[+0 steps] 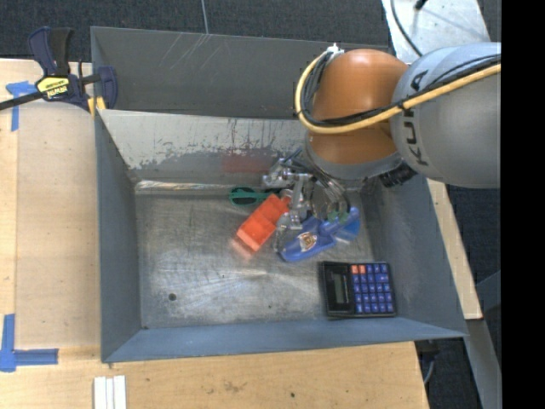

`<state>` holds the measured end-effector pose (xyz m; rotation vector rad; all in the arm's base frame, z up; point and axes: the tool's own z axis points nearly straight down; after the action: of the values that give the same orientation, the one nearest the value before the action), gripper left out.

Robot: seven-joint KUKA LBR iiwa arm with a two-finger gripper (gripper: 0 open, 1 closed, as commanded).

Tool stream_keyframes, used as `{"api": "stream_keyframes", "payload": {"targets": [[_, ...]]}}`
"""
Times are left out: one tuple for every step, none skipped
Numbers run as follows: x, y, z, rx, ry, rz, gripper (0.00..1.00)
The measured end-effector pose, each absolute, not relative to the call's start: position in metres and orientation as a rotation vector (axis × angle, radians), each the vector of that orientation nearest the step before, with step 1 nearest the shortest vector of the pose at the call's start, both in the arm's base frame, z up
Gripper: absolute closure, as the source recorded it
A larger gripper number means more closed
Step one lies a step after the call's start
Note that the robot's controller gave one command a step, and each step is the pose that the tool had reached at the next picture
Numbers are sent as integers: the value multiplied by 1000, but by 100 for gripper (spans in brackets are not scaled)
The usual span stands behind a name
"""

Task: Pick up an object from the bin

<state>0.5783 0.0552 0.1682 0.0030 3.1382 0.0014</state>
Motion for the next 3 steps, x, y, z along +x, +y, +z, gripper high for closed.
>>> {"api": "stream_keyframes", "payload": {"targets": [[578, 55, 168, 3, 3138, 1, 0], [583, 29, 81, 8, 3106, 3, 100], [583, 29, 81, 8, 3106, 3, 100]]}}
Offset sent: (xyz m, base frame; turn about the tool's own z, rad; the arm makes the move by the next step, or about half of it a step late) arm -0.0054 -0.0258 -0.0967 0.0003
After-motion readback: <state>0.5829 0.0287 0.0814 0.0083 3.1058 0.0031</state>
